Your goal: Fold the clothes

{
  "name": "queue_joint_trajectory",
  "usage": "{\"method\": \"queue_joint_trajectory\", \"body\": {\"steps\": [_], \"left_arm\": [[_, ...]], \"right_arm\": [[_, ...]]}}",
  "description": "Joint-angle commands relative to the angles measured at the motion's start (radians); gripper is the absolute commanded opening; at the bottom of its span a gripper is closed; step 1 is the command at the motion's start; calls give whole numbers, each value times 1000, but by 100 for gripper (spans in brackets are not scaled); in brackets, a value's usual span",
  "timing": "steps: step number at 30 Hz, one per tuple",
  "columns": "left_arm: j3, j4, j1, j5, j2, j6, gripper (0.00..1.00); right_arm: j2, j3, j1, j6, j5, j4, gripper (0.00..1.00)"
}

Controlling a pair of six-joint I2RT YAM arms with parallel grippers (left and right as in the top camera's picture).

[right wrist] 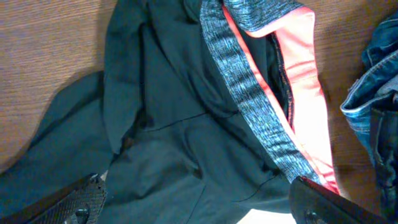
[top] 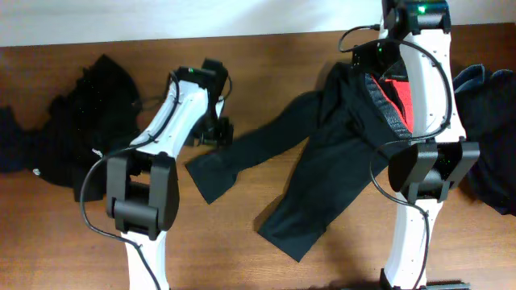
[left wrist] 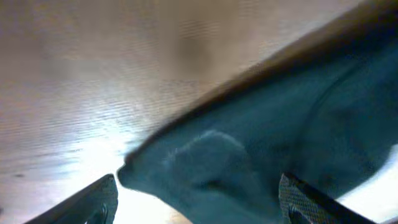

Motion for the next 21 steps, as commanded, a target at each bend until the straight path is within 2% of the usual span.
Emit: {"method": "queue_joint_trajectory", "body": {"steps": [1,16,18,21], "left_arm": [[-72,38,6,-11,5,35,80],[-241,244,6,-16,5,80,74],[-263,282,10,-16,5,80,66],[-286,327,14,-16,5,80,46]], "right_arm": [[-30,16,1,-3,-2,4,99],[-30,16,2,-3,-2,16,99],[-30,16,2,-3,-2,18,99],[-30,16,2,-3,-2,22,99]]}}
